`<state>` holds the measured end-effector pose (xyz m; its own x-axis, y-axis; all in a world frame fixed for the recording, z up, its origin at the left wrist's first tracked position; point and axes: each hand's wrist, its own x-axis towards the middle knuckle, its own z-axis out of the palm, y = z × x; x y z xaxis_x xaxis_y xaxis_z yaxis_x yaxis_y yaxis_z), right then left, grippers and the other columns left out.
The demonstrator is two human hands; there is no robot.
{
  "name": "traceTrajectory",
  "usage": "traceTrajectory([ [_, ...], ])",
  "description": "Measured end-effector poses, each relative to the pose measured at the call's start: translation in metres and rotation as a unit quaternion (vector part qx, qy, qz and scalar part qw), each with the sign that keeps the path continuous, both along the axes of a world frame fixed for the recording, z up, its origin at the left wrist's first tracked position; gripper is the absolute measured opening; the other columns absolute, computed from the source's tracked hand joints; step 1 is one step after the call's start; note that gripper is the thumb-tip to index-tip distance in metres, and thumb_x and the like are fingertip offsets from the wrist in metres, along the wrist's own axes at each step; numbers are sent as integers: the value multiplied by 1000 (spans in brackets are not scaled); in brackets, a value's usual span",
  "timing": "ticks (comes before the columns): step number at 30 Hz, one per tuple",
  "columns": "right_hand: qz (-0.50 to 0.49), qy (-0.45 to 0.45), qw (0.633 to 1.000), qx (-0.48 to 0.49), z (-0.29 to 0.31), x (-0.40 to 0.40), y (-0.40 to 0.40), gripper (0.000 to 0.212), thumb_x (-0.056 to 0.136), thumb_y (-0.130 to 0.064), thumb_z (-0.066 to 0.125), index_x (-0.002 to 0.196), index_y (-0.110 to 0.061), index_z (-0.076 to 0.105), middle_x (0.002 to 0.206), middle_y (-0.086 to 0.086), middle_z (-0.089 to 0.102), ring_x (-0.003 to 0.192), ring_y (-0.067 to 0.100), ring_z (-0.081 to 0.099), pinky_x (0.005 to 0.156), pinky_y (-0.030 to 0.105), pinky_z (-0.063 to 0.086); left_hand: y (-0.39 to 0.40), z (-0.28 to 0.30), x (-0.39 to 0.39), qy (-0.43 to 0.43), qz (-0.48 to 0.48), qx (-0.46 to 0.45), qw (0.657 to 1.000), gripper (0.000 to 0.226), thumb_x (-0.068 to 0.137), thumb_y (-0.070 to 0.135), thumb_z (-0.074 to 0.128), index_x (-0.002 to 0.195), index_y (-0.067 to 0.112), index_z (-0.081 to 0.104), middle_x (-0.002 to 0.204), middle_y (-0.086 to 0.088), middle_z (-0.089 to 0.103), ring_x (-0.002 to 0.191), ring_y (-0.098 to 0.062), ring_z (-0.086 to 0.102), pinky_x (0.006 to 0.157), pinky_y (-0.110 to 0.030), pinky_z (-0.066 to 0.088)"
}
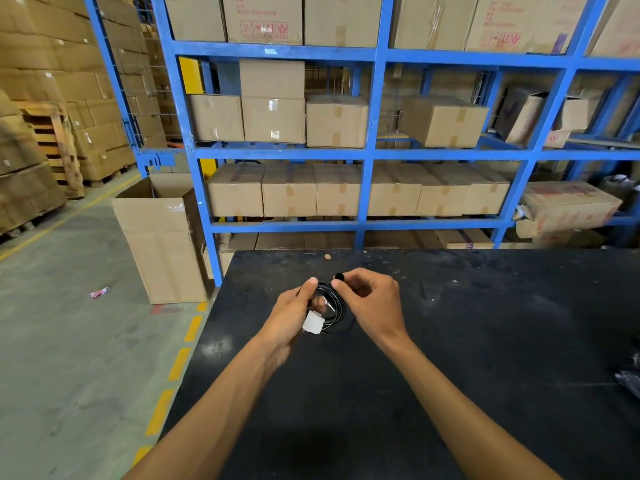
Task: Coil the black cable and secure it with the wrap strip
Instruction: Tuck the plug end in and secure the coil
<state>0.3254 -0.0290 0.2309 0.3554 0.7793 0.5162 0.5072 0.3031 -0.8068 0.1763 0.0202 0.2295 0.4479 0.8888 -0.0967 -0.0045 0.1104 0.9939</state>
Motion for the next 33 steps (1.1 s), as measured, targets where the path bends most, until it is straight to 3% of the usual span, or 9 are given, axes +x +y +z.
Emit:
traceTrajectory([
  [5, -26, -112, 990, 87, -6, -6, -4, 10, 85, -11, 76, 89, -13, 67, 77, -7, 73, 73, 2, 71, 64, 12, 53, 1, 1, 2, -5, 9, 1, 1000, 42, 96, 45, 49, 86, 7, 64, 86, -16, 64, 82, -26, 58, 81, -39, 46],
  [10, -25, -183, 971, 152, -12, -5, -6, 8, 85, -14, 75, 90, -11, 68, 82, -1, 71, 73, 11, 65, 64, 25, 53, 2, 4, 1, -3, 13, 13, 1000, 44, 95, 47, 49, 78, 9, 64, 82, -14, 63, 80, -25, 55, 78, -38, 43],
  [15, 1, -100, 985, 143, -12, -9, -6, 9, 82, -17, 74, 89, -15, 70, 102, -2, 71, 98, 8, 66, 77, 21, 55, 3, 10, 2, -4, 6, 36, 999, 45, 94, 48, 48, 80, 8, 64, 82, -14, 62, 81, -25, 54, 82, -39, 42],
  [18, 0, -83, 987, 139, -9, -9, -6, 11, 84, -13, 74, 93, -15, 69, 95, -1, 71, 88, 8, 68, 75, 27, 58, 3, 10, 4, 5, 6, 44, 999, 44, 94, 48, 49, 74, 11, 63, 81, -14, 61, 79, -25, 53, 80, -39, 42],
  [22, 36, -188, 973, 133, -3, 1, -10, 24, 82, -15, 79, 103, -9, 68, 98, -1, 72, 89, 10, 70, 79, 30, 59, 3, 5, 2, 13, 12, 42, 999, 44, 95, 47, 49, 73, 11, 64, 77, -10, 62, 76, -21, 53, 79, -36, 42],
  [26, 42, -297, 947, 113, 0, 6, -15, 32, 74, -23, 86, 97, -8, 69, 93, 5, 75, 88, 20, 72, 77, 35, 59, 3, 6, 1, 11, 9, 39, 999, 45, 96, 45, 49, 68, 12, 60, 71, -9, 59, 73, -23, 51, 76, -38, 43],
  [30, 24, -320, 942, 101, -1, 5, -17, 32, 67, -24, 90, 88, -7, 73, 96, 9, 77, 100, 20, 73, 83, 33, 60, 2, 10, 3, 21, 9, 52, 998, 44, 96, 45, 48, 72, 10, 59, 73, -12, 55, 71, -24, 49, 73, -37, 40],
  [33, 11, -328, 940, 93, 1, 5, -18, 31, 65, -20, 92, 86, -5, 75, 95, 11, 78, 98, 21, 74, 82, 33, 61, 1, 13, 5, 24, 6, 60, 998, 43, 97, 44, 48, 74, 8, 59, 73, -12, 55, 69, -23, 51, 71, -36, 41],
])
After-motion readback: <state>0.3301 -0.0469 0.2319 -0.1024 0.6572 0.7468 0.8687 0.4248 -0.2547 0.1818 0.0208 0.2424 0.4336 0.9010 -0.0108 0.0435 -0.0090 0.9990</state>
